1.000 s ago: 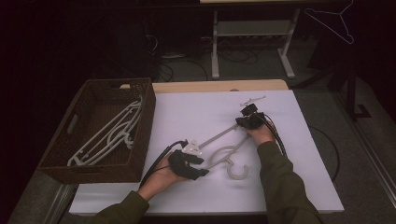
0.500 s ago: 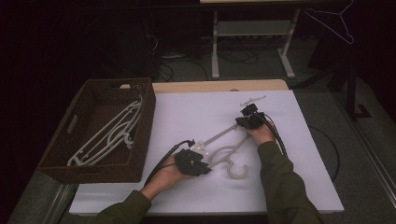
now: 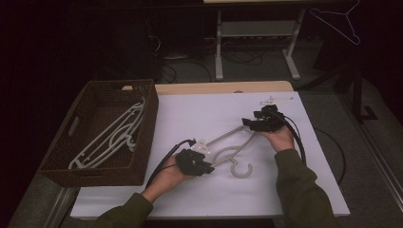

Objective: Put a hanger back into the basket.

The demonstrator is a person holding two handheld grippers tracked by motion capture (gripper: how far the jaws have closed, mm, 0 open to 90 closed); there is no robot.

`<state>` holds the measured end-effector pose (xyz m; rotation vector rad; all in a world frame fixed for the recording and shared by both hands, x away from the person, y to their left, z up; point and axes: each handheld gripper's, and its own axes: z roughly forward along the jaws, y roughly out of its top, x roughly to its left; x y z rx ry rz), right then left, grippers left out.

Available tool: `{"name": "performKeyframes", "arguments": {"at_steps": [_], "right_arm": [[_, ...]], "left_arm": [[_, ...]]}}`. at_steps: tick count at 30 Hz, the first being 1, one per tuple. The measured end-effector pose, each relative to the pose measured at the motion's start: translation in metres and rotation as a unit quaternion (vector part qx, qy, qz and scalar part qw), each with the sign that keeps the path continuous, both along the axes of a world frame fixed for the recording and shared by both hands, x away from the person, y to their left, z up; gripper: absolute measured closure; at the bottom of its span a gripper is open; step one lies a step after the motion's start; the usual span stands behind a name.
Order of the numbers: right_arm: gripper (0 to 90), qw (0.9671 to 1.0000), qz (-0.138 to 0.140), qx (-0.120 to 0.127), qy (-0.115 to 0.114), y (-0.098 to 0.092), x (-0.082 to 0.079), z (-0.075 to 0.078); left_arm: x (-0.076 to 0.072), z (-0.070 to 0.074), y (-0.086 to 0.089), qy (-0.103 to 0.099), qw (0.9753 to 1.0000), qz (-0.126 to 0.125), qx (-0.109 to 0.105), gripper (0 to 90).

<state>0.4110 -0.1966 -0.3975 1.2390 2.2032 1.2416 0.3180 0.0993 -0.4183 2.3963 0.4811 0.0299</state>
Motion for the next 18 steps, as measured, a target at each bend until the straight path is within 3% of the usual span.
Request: {"name": "performKeyframes", "arguments": {"at_steps": [1,8,18], "right_arm": [[27.2,1.0,-0.001,0.004,-0.006,-0.002,-0.005,0.003],[16.2,0.9991,0.004,0.022,-0.035,-0.022,-0.04,0.021],[13.3,0.9977,0.009,0.032,-0.059,-0.042,-0.083,0.023]], "left_arm": [[0.0,0.001,0.0,0.002,1.0,0.005,-0.008,82.0],[0.001,0.012,0.004,0.006,0.9999,0.005,-0.011,82.1],[0.009,0.043,0.014,0.002,0.9992,0.025,-0.031,82.1]]}}
